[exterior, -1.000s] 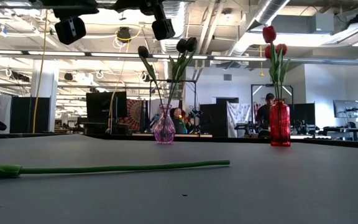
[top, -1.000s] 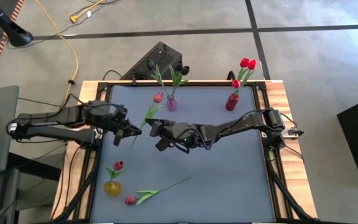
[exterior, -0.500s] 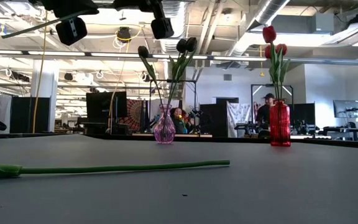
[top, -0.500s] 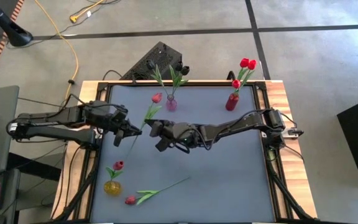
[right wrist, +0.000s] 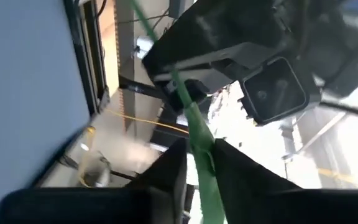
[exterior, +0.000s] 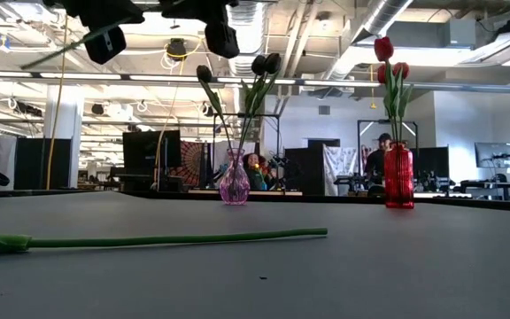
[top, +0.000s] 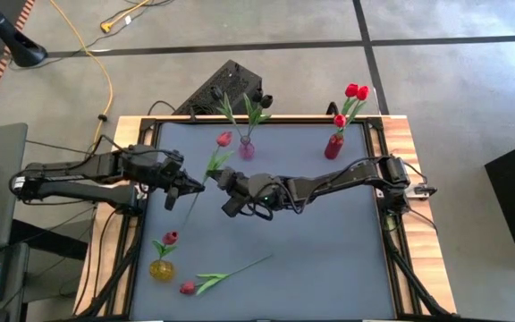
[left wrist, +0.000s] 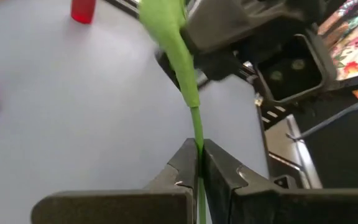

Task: Sort flowers into vase by color
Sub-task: Put the top dark red flower into the yellow vase

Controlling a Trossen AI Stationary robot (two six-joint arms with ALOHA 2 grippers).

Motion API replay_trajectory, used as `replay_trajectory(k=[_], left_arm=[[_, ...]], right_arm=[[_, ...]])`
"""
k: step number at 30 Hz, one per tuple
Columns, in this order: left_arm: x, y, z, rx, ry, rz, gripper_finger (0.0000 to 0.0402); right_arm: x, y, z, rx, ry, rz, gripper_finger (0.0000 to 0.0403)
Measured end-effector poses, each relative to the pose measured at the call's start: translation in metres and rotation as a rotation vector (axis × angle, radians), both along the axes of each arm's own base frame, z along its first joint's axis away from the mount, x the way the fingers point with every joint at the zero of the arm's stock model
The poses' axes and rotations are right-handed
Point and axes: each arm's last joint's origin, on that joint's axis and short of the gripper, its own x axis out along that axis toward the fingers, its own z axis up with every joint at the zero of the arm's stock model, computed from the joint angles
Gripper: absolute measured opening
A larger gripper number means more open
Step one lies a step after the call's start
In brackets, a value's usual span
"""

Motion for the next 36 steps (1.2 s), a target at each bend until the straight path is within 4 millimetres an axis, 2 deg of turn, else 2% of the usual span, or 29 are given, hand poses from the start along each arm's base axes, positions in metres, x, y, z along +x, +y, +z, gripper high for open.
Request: replay_trajectory(k=[6, 12, 18, 22, 30, 36], left_arm=[[-0.007, 0.001, 0.005, 0.064, -0.04, 0.041, 0.0], [-0.027, 0.002, 0.016, 0.139, -0.13, 0.119, 0.0], [-0.05, 0.002, 0.024, 0.199, -0.208, 0.186, 0.0], [-0.069, 0.0, 0.028, 0.238, -0.275, 0.174, 0.0], [-0.117, -0.012, 0.034, 0.267, -0.494, -0.069, 0.0], [-0.133, -0.02, 0.017, 0.259, -0.62, -0.286, 0.0]], right_arm=[[0.0, 0.002, 0.0, 0.19, -0.085, -0.003, 0.0171], [0.0, 0.005, -0.001, 0.285, -0.123, -0.002, 0.0224], [-0.001, 0.011, 0.0, 0.321, -0.141, 0.006, 0.0239], [-0.003, 0.018, -0.002, 0.494, -0.206, -0.015, 0.024], [-0.01, 0.036, -0.018, 0.683, -0.167, -0.133, 0.024], [-0.015, 0.047, -0.024, 0.812, -0.167, -0.16, 0.024]])
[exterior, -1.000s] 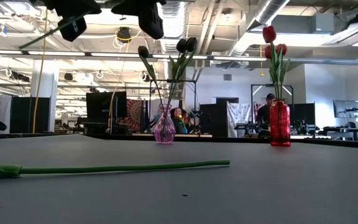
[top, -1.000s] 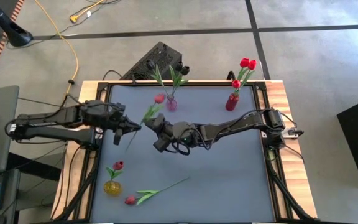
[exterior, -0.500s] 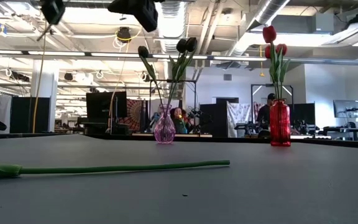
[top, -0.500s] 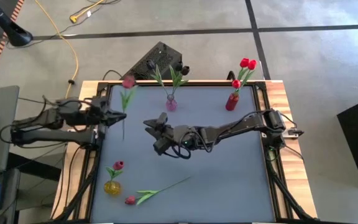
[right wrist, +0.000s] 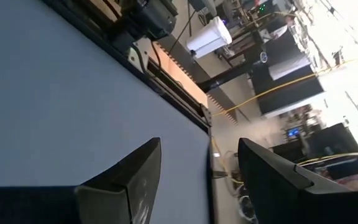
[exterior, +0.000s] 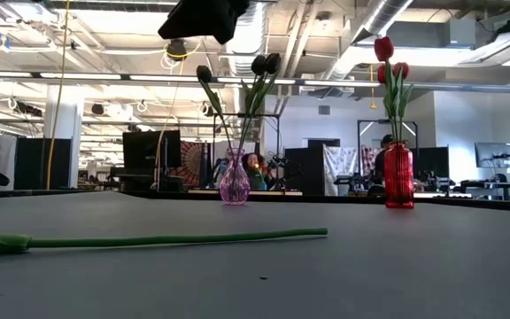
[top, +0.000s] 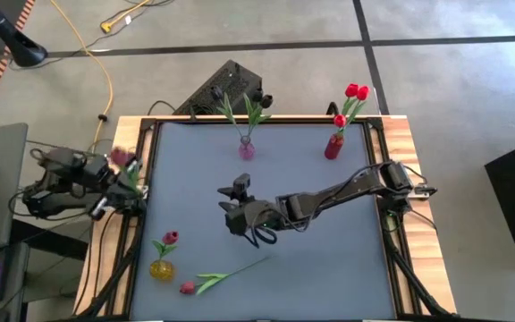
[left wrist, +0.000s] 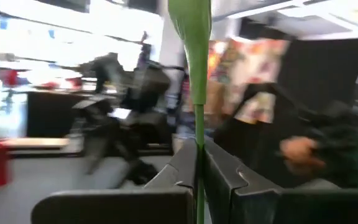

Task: Sort flowers into vase by color
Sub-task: Put the top dark red flower into the yellow vase

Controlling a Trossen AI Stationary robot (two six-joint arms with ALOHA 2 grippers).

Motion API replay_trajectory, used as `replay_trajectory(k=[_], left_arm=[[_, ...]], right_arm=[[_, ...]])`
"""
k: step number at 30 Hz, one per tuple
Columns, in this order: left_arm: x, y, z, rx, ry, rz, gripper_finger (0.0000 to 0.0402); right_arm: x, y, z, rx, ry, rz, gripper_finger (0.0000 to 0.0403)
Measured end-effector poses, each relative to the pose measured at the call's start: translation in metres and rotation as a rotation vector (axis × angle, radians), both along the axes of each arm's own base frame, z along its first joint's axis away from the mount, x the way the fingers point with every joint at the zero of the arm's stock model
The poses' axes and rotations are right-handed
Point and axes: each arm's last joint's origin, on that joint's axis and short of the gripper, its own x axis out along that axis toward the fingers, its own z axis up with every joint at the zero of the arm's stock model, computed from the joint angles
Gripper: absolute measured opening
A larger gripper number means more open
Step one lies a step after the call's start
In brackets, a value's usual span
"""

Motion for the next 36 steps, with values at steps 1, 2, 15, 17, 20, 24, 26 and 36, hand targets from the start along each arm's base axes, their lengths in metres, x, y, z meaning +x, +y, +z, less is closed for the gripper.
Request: replay_trajectory(k=[1, 2, 15, 17, 20, 24, 26, 36], left_arm=[[0.0, -0.001, -0.004, 0.006, -0.006, -0.045, 0.0], [0.0, -0.002, -0.008, 0.018, -0.017, -0.094, 0.0], [0.012, -0.009, -0.027, 0.112, -0.09, -0.44, 0.0], [0.018, -0.009, -0.03, 0.075, -0.12, -0.464, 0.0], [0.023, -0.009, -0.035, 0.011, -0.182, -0.528, 0.0], [0.027, -0.011, -0.044, -0.042, -0.223, -0.638, 0.0], [0.027, -0.013, -0.048, -0.048, -0.26, -0.674, 0.0], [0.04, -0.022, -0.079, -0.067, -0.282, -0.715, 0.0]], right_arm=[[-0.001, 0.002, 0.0, 0.017, -0.005, -0.002, 0.024], [-0.001, 0.003, -0.001, 0.031, -0.01, -0.004, 0.024], [-0.002, 0.005, -0.001, 0.071, -0.025, -0.018, 0.024], [-0.001, 0.004, -0.001, 0.071, -0.025, -0.021, 0.024], [-0.001, 0.001, -0.001, 0.07, -0.025, -0.028, 0.024], [0.0, -0.003, -0.001, 0.074, -0.025, -0.042, 0.024], [0.0, -0.005, -0.002, 0.072, -0.015, -0.048, 0.024], [0.001, -0.014, -0.005, 0.065, 0.012, -0.069, 0.024]])
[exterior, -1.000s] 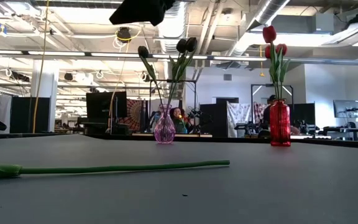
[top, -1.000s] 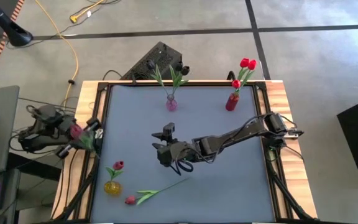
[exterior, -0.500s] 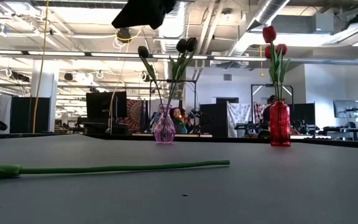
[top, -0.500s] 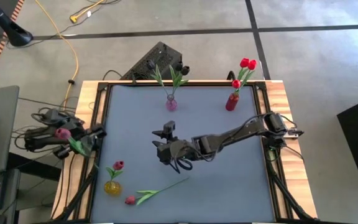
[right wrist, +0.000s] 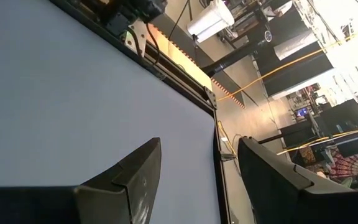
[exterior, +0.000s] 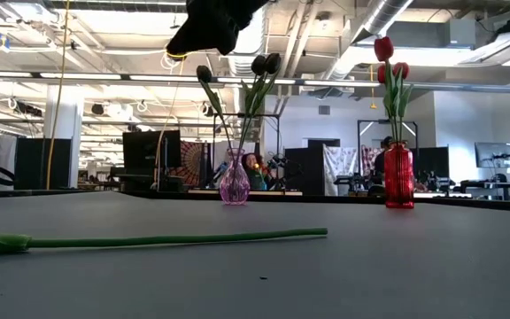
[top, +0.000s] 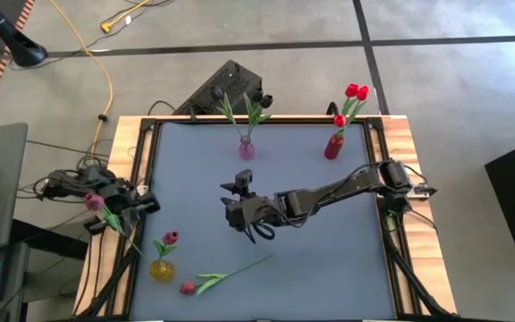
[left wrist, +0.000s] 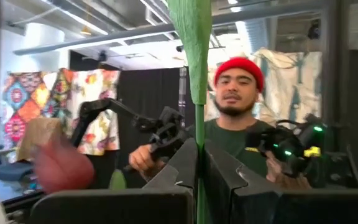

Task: Sort flowers into vase by color
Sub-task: Put the top dark red flower into the yellow vase

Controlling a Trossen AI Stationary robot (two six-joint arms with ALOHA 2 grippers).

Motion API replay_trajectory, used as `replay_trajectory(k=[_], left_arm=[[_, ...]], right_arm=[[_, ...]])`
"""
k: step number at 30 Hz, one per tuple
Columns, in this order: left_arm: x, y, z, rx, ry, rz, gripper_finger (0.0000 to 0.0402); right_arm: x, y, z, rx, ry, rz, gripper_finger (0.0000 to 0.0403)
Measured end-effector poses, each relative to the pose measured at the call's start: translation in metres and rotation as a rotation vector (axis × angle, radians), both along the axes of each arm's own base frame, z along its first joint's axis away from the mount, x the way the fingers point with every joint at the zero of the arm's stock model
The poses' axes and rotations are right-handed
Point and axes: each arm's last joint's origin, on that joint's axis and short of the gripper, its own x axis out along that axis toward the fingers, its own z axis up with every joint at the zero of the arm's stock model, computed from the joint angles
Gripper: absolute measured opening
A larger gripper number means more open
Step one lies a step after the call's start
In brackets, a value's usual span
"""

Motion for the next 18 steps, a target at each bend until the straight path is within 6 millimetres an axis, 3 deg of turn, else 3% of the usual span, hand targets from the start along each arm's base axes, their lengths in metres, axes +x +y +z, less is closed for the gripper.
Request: replay_trajectory(k=[18], left_arm=[[0.006, -0.019, -0.028, 0.088, 0.026, 0.005, 0.0]], right_arm=[[0.001, -0.007, 0.0, 0.012, 0.0, -0.005, 0.024]])
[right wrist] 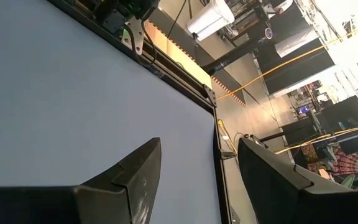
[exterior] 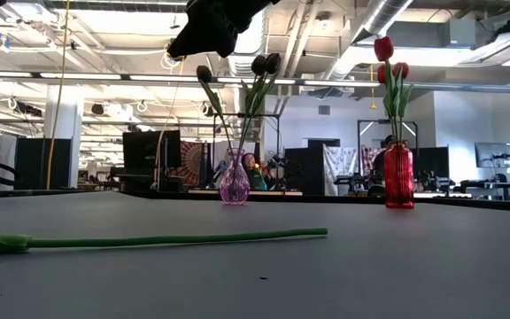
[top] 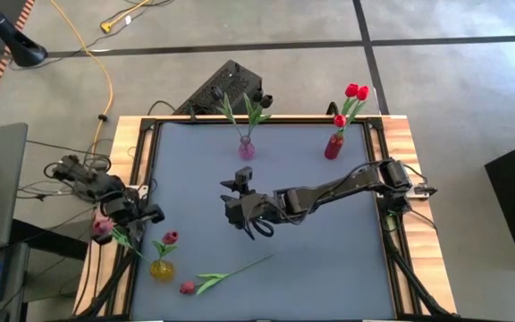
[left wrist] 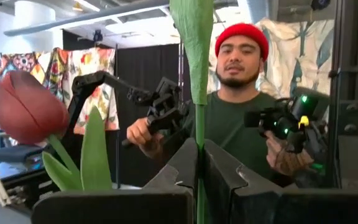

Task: Sort flowers into vase by color
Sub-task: Put the top dark red flower into the yellow vase, then put the dark red flower into the yellow vase

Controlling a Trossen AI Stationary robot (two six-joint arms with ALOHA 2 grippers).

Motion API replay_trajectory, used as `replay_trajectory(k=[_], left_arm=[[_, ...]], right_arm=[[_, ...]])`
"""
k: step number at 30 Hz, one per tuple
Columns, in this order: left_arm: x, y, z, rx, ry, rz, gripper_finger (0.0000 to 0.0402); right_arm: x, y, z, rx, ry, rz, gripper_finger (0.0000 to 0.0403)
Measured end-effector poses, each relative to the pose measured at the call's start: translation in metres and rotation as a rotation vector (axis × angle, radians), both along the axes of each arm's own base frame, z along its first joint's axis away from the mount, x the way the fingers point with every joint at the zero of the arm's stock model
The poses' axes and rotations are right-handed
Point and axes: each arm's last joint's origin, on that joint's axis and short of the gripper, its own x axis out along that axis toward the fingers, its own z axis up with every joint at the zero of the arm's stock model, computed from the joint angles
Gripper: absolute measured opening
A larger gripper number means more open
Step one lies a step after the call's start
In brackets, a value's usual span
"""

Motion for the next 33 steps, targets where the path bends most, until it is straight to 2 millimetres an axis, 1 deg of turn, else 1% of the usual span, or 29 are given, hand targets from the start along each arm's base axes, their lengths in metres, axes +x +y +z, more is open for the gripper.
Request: replay_trajectory(k=[10, 16, 19, 22, 25, 33], left_arm=[[-0.002, -0.01, -0.01, 0.072, 0.03, 0.006, 0.0], [-0.002, -0.013, -0.018, 0.121, 0.089, 0.028, 0.0], [-0.002, -0.013, -0.019, 0.144, 0.075, 0.034, 0.0004], [-0.001, -0.013, -0.02, 0.16, 0.066, 0.044, 0.0017], [-0.001, -0.013, -0.02, 0.156, 0.073, 0.064, 0.0039], [0.0, -0.014, -0.026, 0.138, 0.239, 0.04, 0.0114]], right_arm=[[0.0, 0.0, 0.0, 0.002, -0.002, 0.0, 0.024], [0.001, -0.003, 0.0, 0.002, -0.002, -0.005, 0.024], [0.001, -0.005, 0.0, 0.002, -0.002, -0.01, 0.024], [0.001, -0.005, 0.0, 0.002, -0.003, -0.011, 0.024], [0.001, -0.006, 0.0, 0.002, -0.003, -0.01, 0.024], [0.0, 0.0, 0.0, 0.002, -0.002, 0.005, 0.024]])
